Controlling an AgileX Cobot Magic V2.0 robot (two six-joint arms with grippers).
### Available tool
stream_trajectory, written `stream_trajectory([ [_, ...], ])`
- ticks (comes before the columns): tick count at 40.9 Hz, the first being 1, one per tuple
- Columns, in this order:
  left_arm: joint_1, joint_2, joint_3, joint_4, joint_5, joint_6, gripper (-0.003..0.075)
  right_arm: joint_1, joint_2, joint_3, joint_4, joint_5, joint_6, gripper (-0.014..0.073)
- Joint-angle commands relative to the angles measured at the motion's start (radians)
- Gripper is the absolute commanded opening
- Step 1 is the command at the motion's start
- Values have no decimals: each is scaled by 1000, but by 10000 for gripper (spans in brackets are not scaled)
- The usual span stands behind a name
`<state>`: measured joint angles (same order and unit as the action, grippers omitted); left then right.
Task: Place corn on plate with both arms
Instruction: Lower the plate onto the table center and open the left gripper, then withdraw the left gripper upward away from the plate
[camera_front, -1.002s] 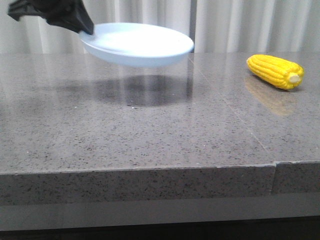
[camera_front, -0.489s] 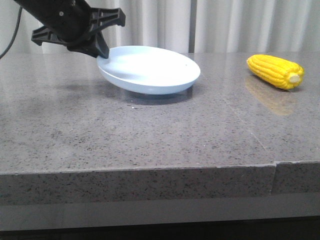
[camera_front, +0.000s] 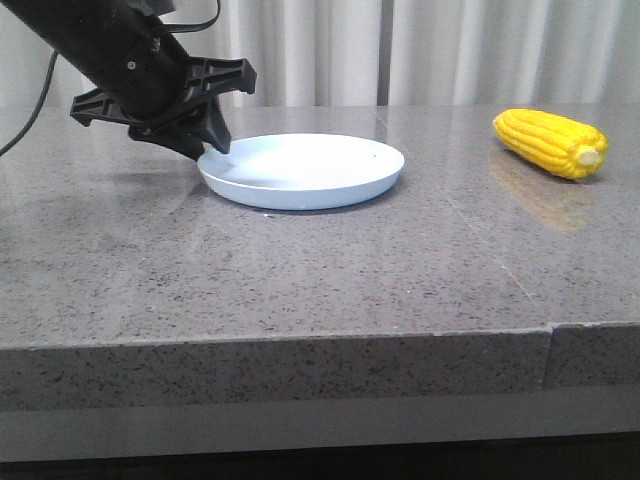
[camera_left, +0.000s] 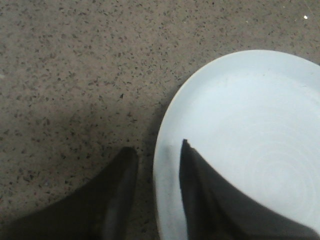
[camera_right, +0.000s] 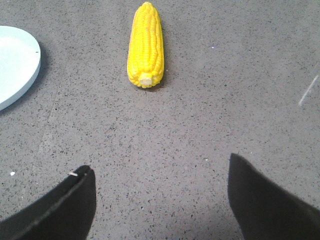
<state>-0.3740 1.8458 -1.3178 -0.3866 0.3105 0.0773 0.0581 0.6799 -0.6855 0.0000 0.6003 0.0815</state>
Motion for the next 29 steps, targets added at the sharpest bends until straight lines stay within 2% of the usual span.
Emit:
stream_trajectory([
  [1,-2,-66,-32,-8,-33,-1,435,-7,4,-27,-17,-65,-7,575],
  [8,-2,-162,-32,21,-13,-1,450,-7,4,-27,-17,-65,-7,575],
  [14,-19,-292,-32,132,17,-1,449,-7,4,-27,-17,-65,-7,575],
  [22,-75,-488,-17,322,130,-1,448,-7,4,-27,-17,-65,-7,575],
  [29,-114,-657,70,366,210,-1,447,-7,4,-27,-17,-65,-7,575],
])
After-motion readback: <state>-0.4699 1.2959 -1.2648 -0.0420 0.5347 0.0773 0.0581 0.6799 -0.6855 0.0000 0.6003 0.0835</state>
